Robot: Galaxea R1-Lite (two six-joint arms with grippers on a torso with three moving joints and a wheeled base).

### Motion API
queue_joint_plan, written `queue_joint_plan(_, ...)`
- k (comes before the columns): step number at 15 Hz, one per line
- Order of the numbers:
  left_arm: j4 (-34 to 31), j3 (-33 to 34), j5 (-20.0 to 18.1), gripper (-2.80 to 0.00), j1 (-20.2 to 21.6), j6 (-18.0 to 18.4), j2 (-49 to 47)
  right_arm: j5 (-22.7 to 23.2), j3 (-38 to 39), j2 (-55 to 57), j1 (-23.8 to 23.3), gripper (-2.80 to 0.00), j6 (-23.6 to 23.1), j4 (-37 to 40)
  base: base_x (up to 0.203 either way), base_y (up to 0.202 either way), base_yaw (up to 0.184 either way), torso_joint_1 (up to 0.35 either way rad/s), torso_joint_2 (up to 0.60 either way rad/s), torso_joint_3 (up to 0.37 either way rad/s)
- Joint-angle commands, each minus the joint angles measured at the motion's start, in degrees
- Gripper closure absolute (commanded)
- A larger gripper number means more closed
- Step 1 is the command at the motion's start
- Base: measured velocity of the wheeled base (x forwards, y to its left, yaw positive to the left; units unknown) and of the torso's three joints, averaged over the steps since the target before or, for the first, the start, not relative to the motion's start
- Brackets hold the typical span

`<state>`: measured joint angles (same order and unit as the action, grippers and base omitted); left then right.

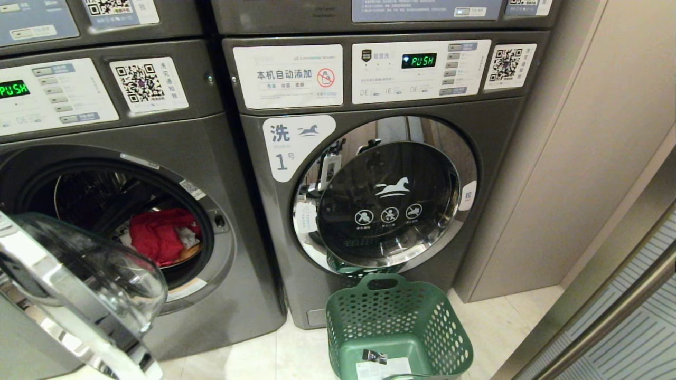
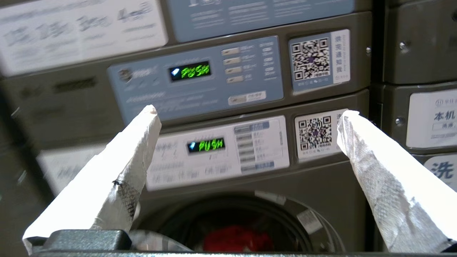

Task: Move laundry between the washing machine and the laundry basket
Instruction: Open the lid of the washing machine

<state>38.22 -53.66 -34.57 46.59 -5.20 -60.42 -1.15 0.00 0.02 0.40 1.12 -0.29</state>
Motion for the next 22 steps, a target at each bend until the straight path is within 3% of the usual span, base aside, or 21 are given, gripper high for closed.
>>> queue_joint_plan(1, -30.0, -4.5, 2.9, -2.80, -0.5, 3.2, 10.0, 0.0, 0.0, 0.1, 0.0, 0.00, 0.0, -0.1, 0.000, 0.000, 0.000, 0.000, 0.00, 0.000)
queue_joint_plan(3, -42.1, -5.4, 7.9, -2.80, -4.7, 15.7, 10.7, 0.0, 0.0, 0.1, 0.0, 0.00, 0.0, 0.0, 0.000, 0.000, 0.000, 0.000, 0.00, 0.000)
queue_joint_plan(4, -44.7, -5.6, 14.3, -2.80, -9.6, 18.9, 10.3, 0.0, 0.0, 0.0, 0.0, 0.00, 0.0, 0.0, 0.000, 0.000, 0.000, 0.000, 0.00, 0.000)
queue_joint_plan(5, -46.4, -6.0, 23.2, -2.80, -14.4, 21.7, 9.4, 0.0, 0.0, 0.0, 0.0, 0.00, 0.0, 0.0, 0.000, 0.000, 0.000, 0.000, 0.00, 0.000)
queue_joint_plan(7, -49.2, -6.5, 36.6, -2.80, -25.7, 24.5, 7.3, 0.0, 0.0, 0.0, 0.0, 0.00, 0.0, 0.0, 0.000, 0.000, 0.000, 0.000, 0.00, 0.000)
queue_joint_plan(8, -50.4, -6.7, 41.3, -2.80, -29.7, 25.1, 5.6, 0.0, 0.0, 0.0, 0.0, 0.00, 0.0, 0.0, 0.000, 0.000, 0.000, 0.000, 0.00, 0.000)
queue_joint_plan(10, -52.1, -6.5, 44.4, -2.80, -31.7, 25.4, 1.6, 0.0, 0.0, 0.0, 0.0, 0.00, 0.0, 0.0, 0.000, 0.000, 0.000, 0.000, 0.00, 0.000)
queue_joint_plan(11, -53.0, -6.2, 45.0, 0.00, -31.8, 24.6, -0.4, 0.0, 0.0, 0.1, 0.0, 0.00, 0.0, 0.0, 0.000, 0.000, 0.000, 0.000, 0.00, 0.000)
queue_joint_plan(16, -58.6, -6.2, 54.7, 0.00, -31.5, 19.1, -7.2, 0.0, 0.0, 0.0, 0.0, 0.00, 0.0, -0.1, 0.000, 0.000, 0.000, 0.000, 0.00, 0.000)
queue_joint_plan(18, -59.8, -7.3, 65.3, 0.00, -29.7, 14.2, -10.4, 0.0, 0.0, 0.0, 0.0, 0.00, 0.0, 0.0, 0.000, 0.000, 0.000, 0.000, 0.00, 0.000)
queue_joint_plan(20, -64.9, -9.2, 75.7, 0.00, -27.3, 5.4, -14.1, 0.0, 0.0, 0.0, 0.0, 0.00, 0.0, 0.0, 0.000, 0.000, 0.000, 0.000, 0.00, 0.000)
queue_joint_plan(22, -68.6, -10.0, 83.9, 0.00, -22.7, 1.5, -16.7, -0.1, 0.0, 0.0, 0.0, 0.00, 0.0, 0.0, 0.000, 0.000, 0.000, 0.000, 0.00, 0.000)
